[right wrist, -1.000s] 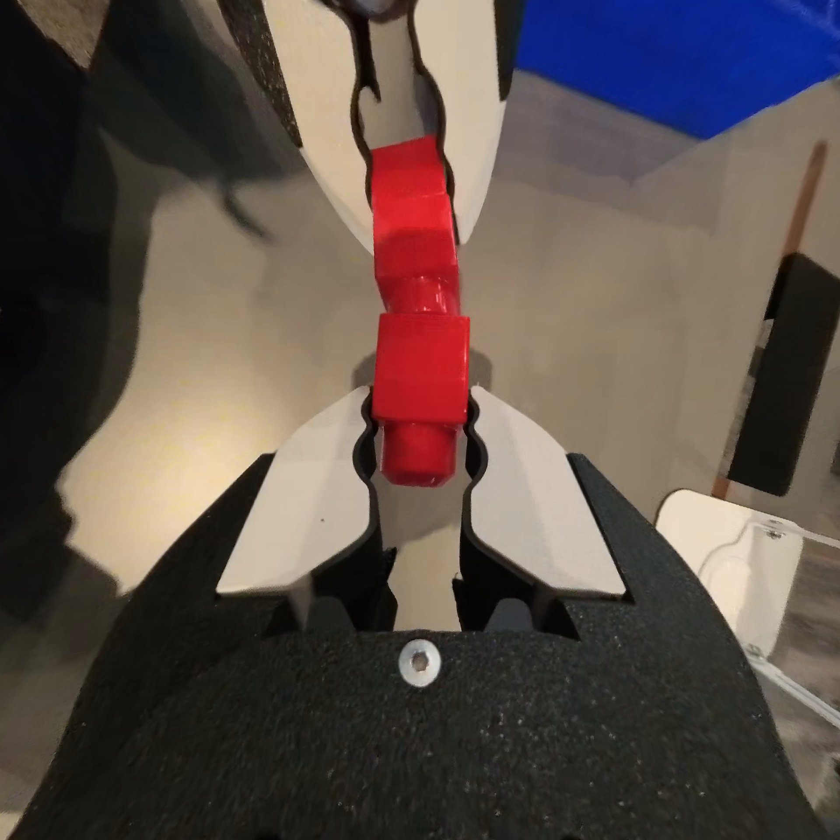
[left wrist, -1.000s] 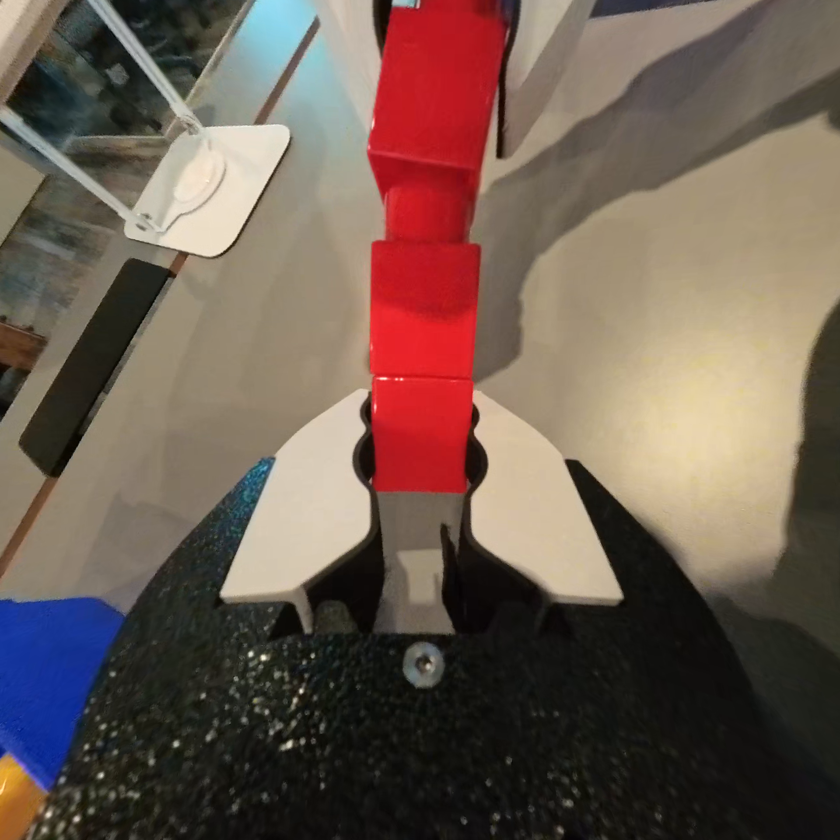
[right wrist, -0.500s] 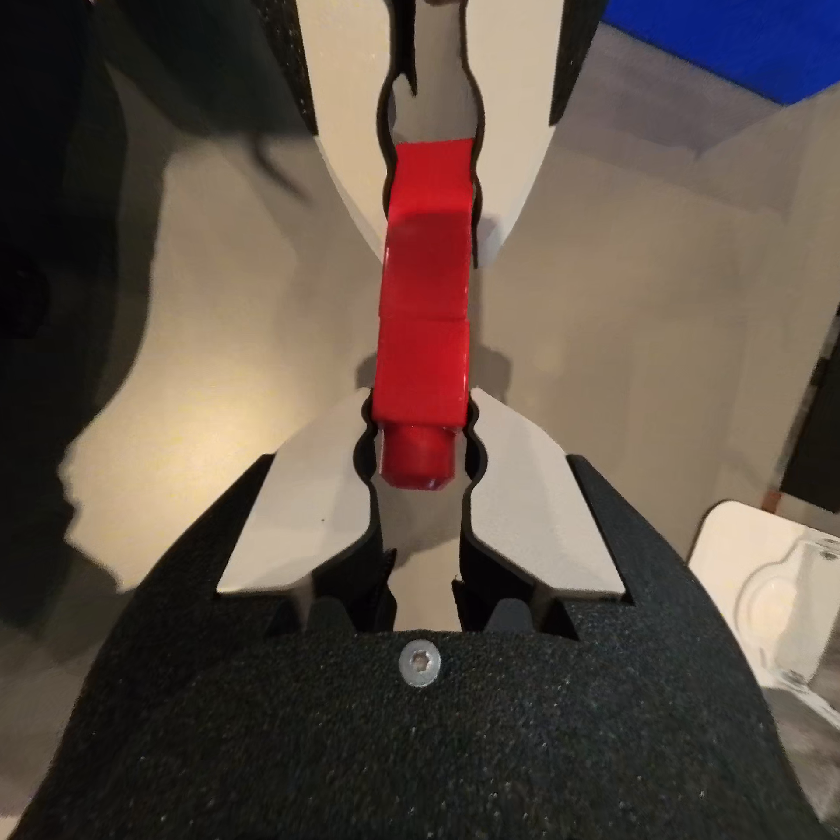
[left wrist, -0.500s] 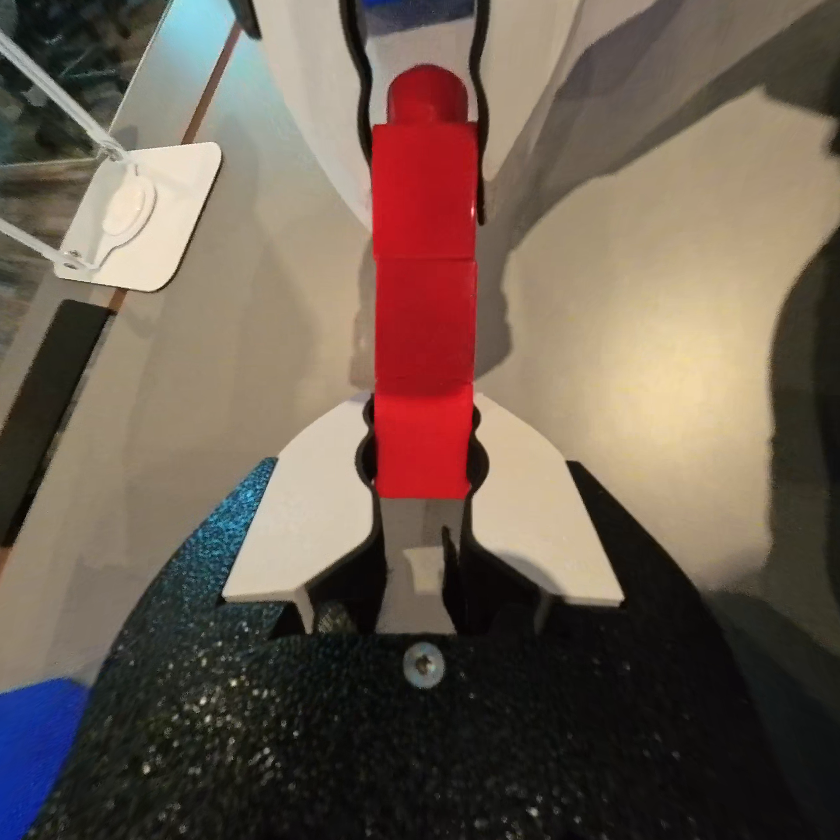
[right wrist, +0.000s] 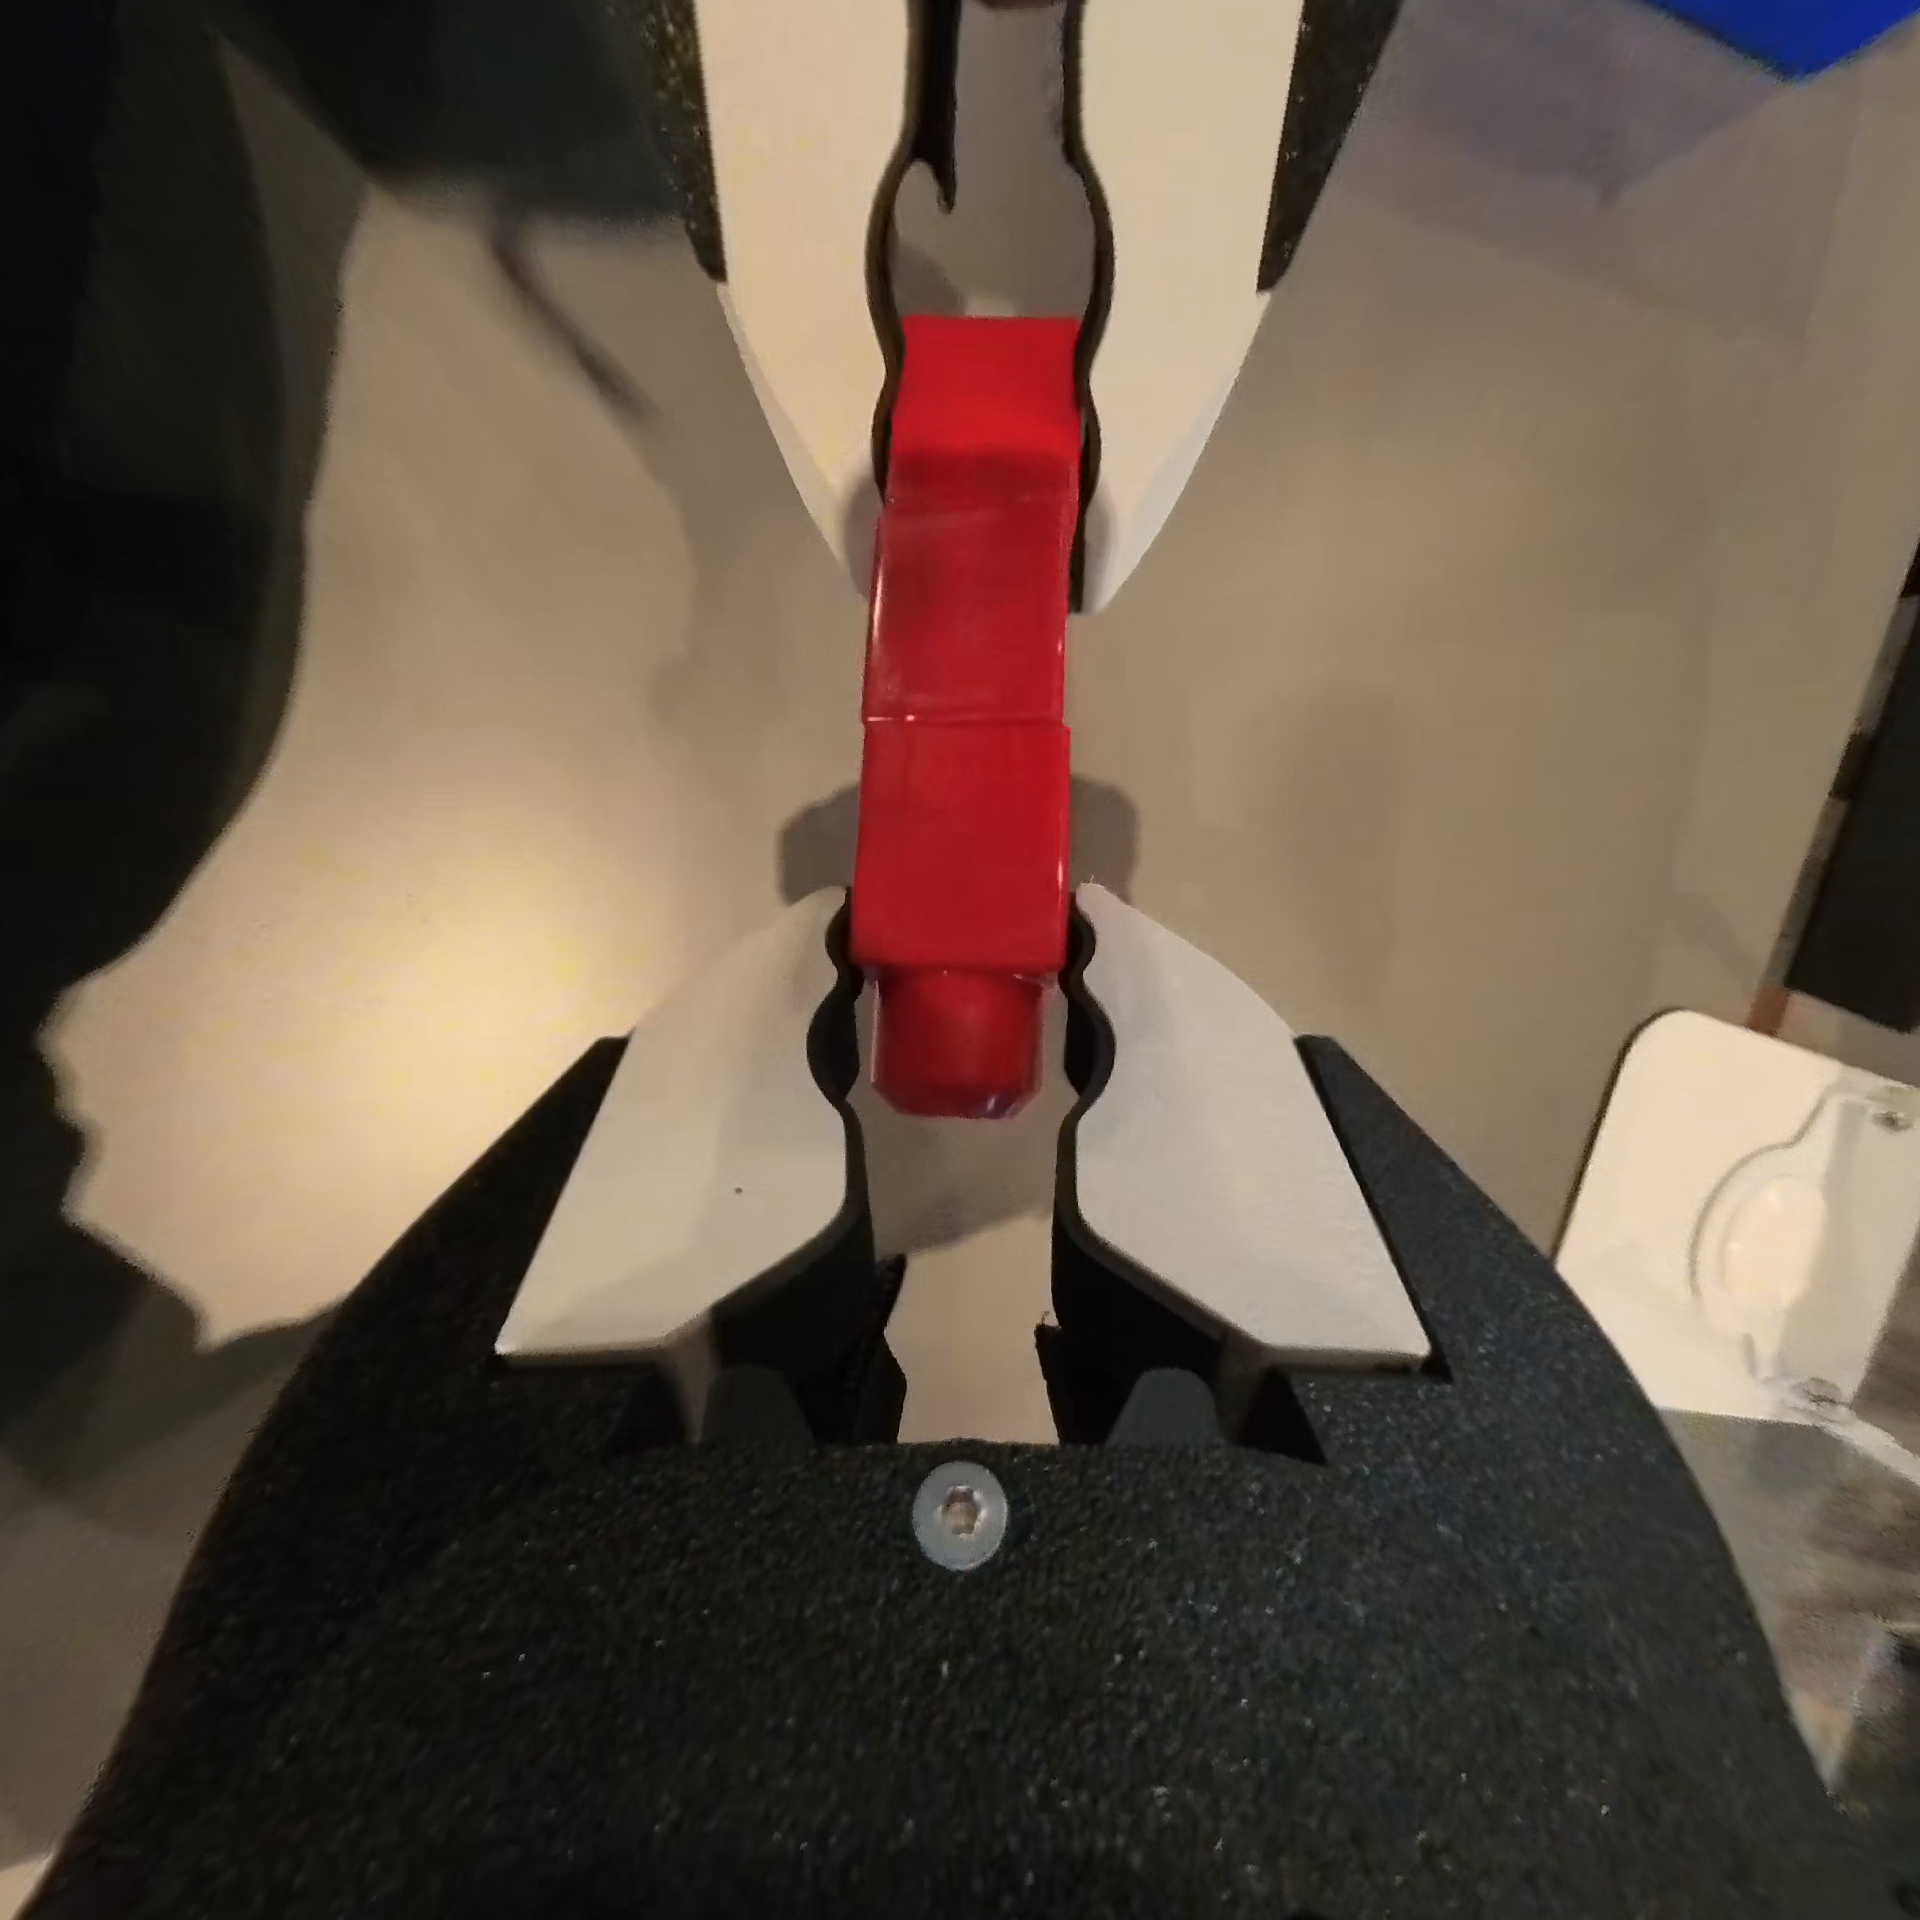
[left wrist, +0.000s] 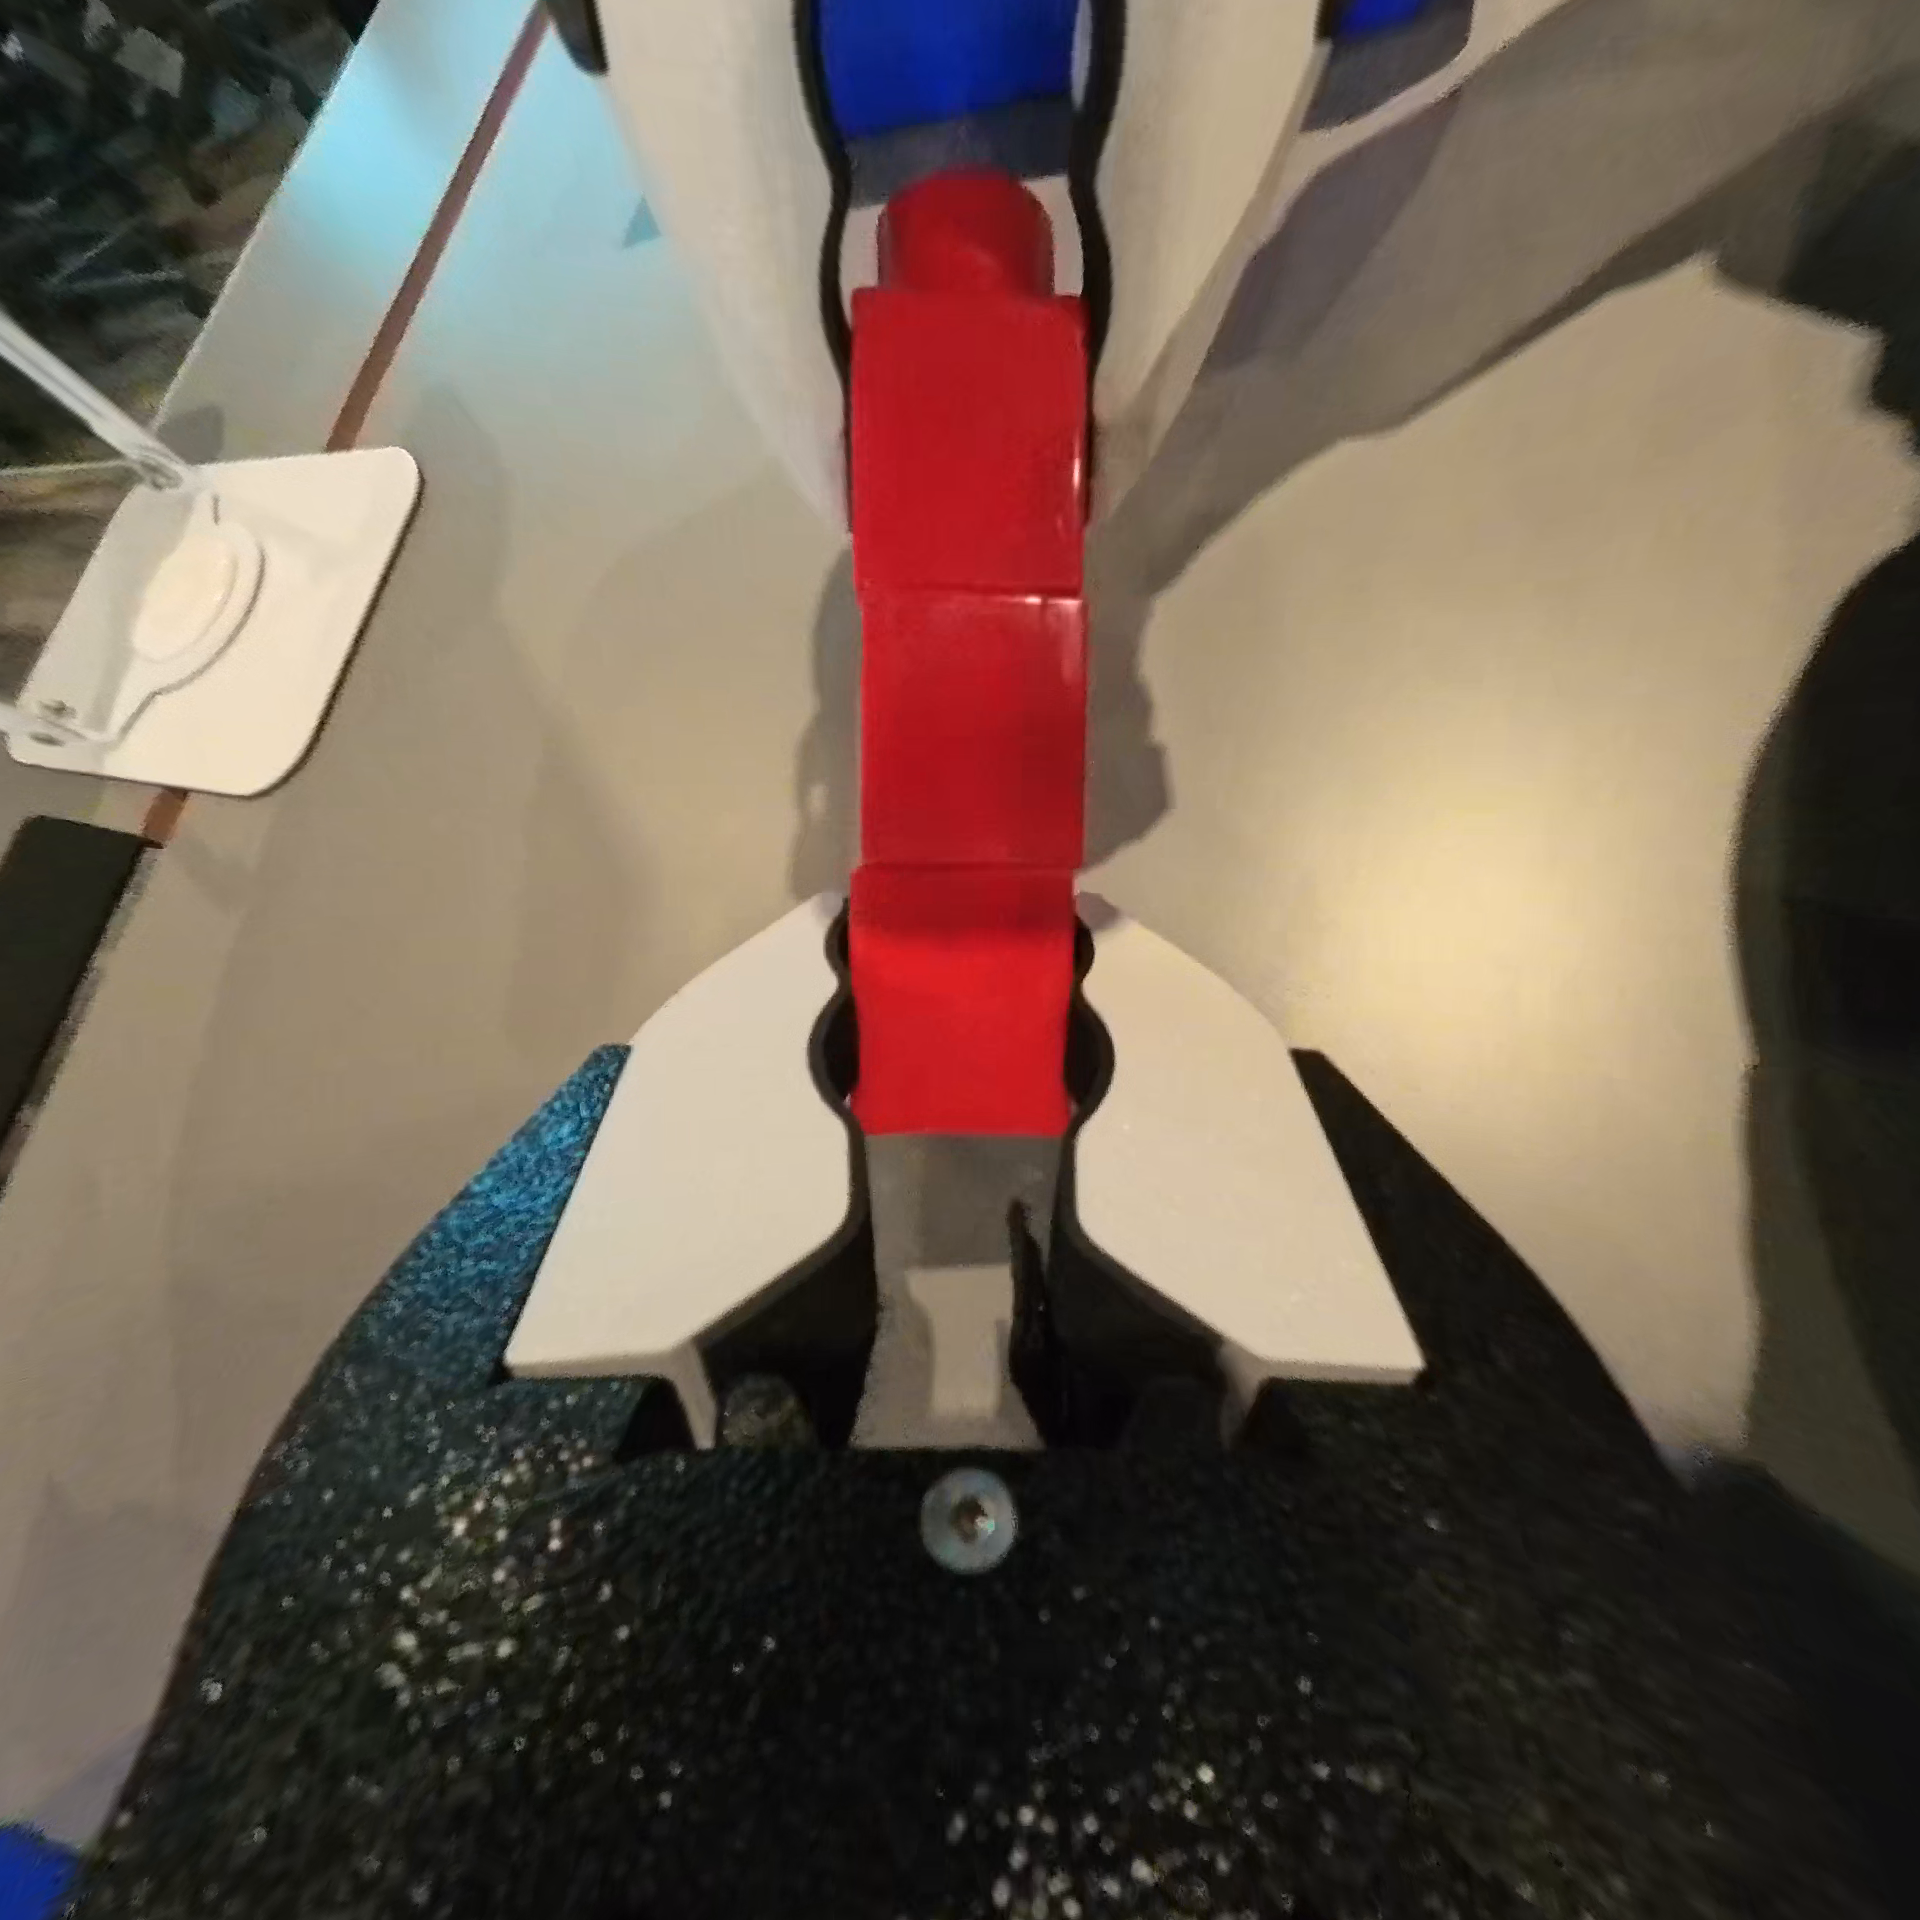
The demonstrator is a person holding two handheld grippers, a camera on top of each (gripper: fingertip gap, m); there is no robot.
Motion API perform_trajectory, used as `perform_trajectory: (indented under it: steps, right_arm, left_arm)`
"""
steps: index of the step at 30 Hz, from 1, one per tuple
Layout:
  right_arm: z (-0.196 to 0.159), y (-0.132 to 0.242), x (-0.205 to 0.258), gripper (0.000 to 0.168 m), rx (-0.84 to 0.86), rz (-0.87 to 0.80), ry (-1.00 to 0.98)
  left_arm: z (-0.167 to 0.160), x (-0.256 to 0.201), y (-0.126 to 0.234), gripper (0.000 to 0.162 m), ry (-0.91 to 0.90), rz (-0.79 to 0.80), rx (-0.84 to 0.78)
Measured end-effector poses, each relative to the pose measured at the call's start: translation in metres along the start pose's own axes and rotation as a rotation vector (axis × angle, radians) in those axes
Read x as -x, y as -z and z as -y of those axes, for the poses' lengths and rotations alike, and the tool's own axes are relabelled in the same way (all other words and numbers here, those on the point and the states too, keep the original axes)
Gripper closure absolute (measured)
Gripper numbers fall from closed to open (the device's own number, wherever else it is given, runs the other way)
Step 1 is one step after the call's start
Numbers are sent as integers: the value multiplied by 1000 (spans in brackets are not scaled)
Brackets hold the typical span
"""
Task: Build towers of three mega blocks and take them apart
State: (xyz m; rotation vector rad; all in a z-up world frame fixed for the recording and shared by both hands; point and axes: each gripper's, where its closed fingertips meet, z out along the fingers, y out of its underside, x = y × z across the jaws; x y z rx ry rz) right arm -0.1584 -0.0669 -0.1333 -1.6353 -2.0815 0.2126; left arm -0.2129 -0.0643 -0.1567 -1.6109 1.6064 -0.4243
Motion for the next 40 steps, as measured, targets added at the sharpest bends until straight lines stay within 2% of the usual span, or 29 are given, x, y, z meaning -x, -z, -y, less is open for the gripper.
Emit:
perform_trajectory:
  steps: [1,9,11,14,15,16,20,24,26,28,33,40]
  right_arm:
    - [-2,1,0,132,-2,5,-14]
    - [-10,3,3,132,-12,26,-63]
    - [-10,4,3,132,-23,27,-73]
    - [-12,20,-1,132,-27,7,-90]
    - [-18,32,-4,132,-12,-16,-101]
    - [-26,47,-8,132,5,-39,-120]
    - [-86,136,-19,132,167,-146,-270]
    - [-167,234,-5,132,491,-208,-469]
    - [-198,267,16,132,628,-153,-579]
    - [-224,283,36,132,763,-80,-669]
    - [-282,264,70,132,1083,156,-659]
    - [-319,218,72,132,1260,315,-528]
  left_arm:
    - [2,0,-1,126,-14,12,8]
    - [8,1,-8,126,-59,44,15]
    - [9,2,-9,105,-39,39,3]
    - [29,8,-1,73,49,38,-89]
    - [33,15,5,56,64,75,-104]
    - [35,23,12,47,70,121,-117]
    - [41,38,34,47,115,179,-178]
    - [39,40,34,49,170,170,-218]
    - [39,37,30,51,189,154,-238]
    - [40,32,25,51,205,129,-254]
    - [41,24,17,53,239,82,-275]
    - [40,19,18,54,262,61,-280]
